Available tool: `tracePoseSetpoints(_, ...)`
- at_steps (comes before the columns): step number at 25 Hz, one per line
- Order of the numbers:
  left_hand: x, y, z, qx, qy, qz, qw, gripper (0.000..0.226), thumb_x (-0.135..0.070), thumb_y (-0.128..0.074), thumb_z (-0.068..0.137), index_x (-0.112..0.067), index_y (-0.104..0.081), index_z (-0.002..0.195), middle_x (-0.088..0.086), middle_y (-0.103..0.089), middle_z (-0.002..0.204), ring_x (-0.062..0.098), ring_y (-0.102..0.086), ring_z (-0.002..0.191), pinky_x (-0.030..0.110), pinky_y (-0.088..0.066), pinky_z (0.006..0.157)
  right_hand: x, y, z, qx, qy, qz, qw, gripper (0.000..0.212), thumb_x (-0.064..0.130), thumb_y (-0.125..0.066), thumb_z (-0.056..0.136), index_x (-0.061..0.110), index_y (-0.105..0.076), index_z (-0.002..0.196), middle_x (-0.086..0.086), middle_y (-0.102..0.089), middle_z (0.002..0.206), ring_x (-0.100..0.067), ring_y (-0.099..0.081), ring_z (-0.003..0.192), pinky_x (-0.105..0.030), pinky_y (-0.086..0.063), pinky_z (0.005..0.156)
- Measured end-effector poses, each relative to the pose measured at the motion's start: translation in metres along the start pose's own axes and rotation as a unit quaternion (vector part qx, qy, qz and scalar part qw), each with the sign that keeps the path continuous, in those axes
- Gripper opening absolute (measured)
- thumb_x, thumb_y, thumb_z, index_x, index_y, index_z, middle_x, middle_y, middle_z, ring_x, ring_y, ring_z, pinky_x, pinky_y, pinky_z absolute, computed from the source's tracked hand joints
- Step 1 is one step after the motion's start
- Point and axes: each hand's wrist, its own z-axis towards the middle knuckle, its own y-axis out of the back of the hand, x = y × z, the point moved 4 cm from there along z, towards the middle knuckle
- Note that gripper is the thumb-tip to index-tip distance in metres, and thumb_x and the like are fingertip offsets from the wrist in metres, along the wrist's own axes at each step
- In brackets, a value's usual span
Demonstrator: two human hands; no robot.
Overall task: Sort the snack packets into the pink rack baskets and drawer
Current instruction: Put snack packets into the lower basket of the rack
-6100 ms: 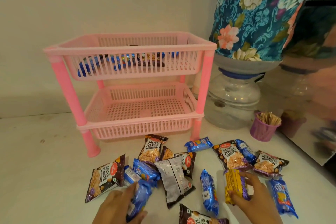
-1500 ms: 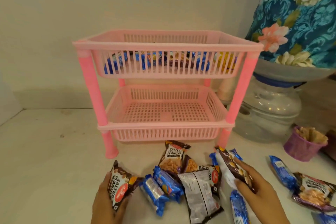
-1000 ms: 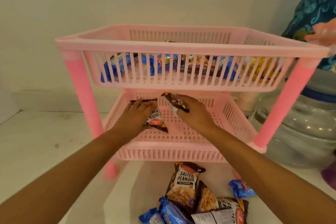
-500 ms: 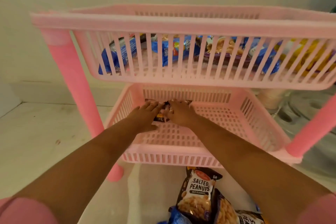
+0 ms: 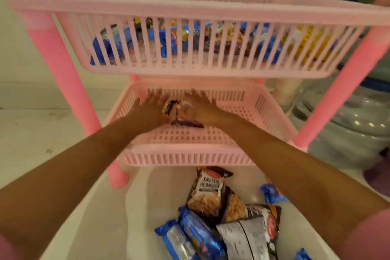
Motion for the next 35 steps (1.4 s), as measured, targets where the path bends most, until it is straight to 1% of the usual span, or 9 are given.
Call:
tracePoseSetpoints(5,-0.055,0.012,-0.119,-0.229,-0.143,-0.15,0.951,0.06,-0.04,-0.042,0.086,-0.004,-0.038,0.135,0.018,-0.038,0.145,0.035,-0.034,0.134,0.046,-0.027,0.109,-0.018,0.02,-0.151,-0.141,0.092,0.079,0.983,0.059,0.041,-0.051,0.09,0.032,-0.027,0.143,0.003,-0.003,0.158,-0.021,0.007,0.145,-0.046,0.003,0.114)
tracePoseSetpoints(10,-0.087,-0.077,-0.234,-0.188,0.021,-0.297,0.936,0.05,-0.034,-0.049,0.089,-0.011,-0.043,0.133,0.008,-0.038,0.146,0.026,-0.029,0.138,0.055,-0.023,0.111,-0.076,-0.03,-0.291,-0.218,-0.035,0.161,0.962,0.045,0.021,-0.062,0.086,0.033,-0.046,0.127,0.02,-0.034,0.136,-0.008,-0.03,0.135,-0.007,-0.018,0.106)
tracePoseSetpoints(14,-0.1,-0.121,-0.259,-0.125,0.106,-0.344,0.925,0.064,-0.041,-0.06,0.081,-0.019,-0.037,0.137,0.003,-0.029,0.151,0.022,-0.022,0.14,0.052,-0.022,0.112,-0.118,-0.083,-0.339,-0.133,-0.247,0.12,0.952,0.055,0.04,-0.06,0.084,0.032,-0.04,0.135,-0.002,-0.047,0.129,-0.016,-0.057,0.098,-0.026,-0.045,0.084)
tracePoseSetpoints(16,-0.104,-0.132,-0.258,-0.082,0.112,-0.335,0.932,0.079,-0.047,-0.066,0.075,-0.018,-0.031,0.14,0.003,-0.026,0.152,0.022,-0.021,0.141,0.05,-0.021,0.113,-0.122,-0.107,-0.35,-0.055,-0.296,0.123,0.946,0.07,0.052,-0.06,0.08,0.034,-0.027,0.14,-0.008,-0.042,0.129,-0.019,-0.057,0.099,-0.03,-0.047,0.084)
tracePoseSetpoints(20,-0.101,-0.133,-0.259,-0.066,0.094,-0.355,0.928,0.079,-0.04,-0.073,0.07,-0.02,-0.033,0.136,0.002,-0.047,0.138,0.023,-0.046,0.124,0.049,-0.032,0.106,-0.108,-0.126,-0.357,-0.046,-0.293,0.15,0.943,0.074,0.046,-0.059,0.083,0.031,-0.018,0.143,-0.01,-0.044,0.127,-0.022,-0.053,0.105,-0.027,-0.043,0.08)
tracePoseSetpoints(24,-0.093,-0.137,-0.272,-0.059,0.127,-0.471,0.871,0.084,-0.029,-0.08,0.066,-0.024,-0.034,0.137,0.0,-0.047,0.138,0.018,-0.047,0.123,0.039,-0.039,0.105,-0.106,-0.11,-0.361,-0.14,-0.275,0.247,0.919,0.066,0.026,-0.061,0.086,0.026,-0.025,0.141,-0.006,-0.049,0.126,-0.02,-0.057,0.102,-0.032,-0.048,0.087)
tracePoseSetpoints(27,-0.09,-0.134,-0.281,-0.069,0.138,-0.484,0.861,0.092,-0.022,-0.082,0.064,-0.023,-0.028,0.14,-0.002,-0.042,0.143,0.017,-0.044,0.126,0.036,-0.038,0.103,-0.097,-0.095,-0.359,-0.159,-0.257,0.301,0.904,0.063,0.023,-0.062,0.086,0.03,-0.026,0.137,0.002,-0.051,0.113,-0.003,-0.063,0.077,-0.018,-0.05,0.06)
tracePoseSetpoints(31,-0.082,-0.104,-0.277,-0.131,0.118,-0.474,0.863,0.092,-0.019,-0.083,0.062,-0.027,-0.031,0.138,-0.011,-0.044,0.131,0.01,-0.045,0.116,0.031,-0.039,0.095,-0.088,-0.076,-0.344,-0.196,-0.224,0.383,0.874,0.028,0.022,-0.059,0.087,0.032,-0.041,0.106,0.007,-0.06,0.103,0.0,-0.066,0.068,-0.014,-0.049,0.052)
tracePoseSetpoints(35,-0.08,-0.058,-0.25,-0.179,0.057,-0.46,0.868,0.089,-0.021,-0.082,0.063,-0.027,-0.033,0.137,-0.013,-0.043,0.133,0.007,-0.041,0.121,0.027,-0.034,0.096,-0.066,-0.053,-0.308,-0.185,-0.149,0.413,0.879,0.024,0.028,-0.058,0.086,0.041,-0.051,0.105,0.016,-0.062,0.105,-0.001,-0.068,0.084,-0.02,-0.056,0.069)
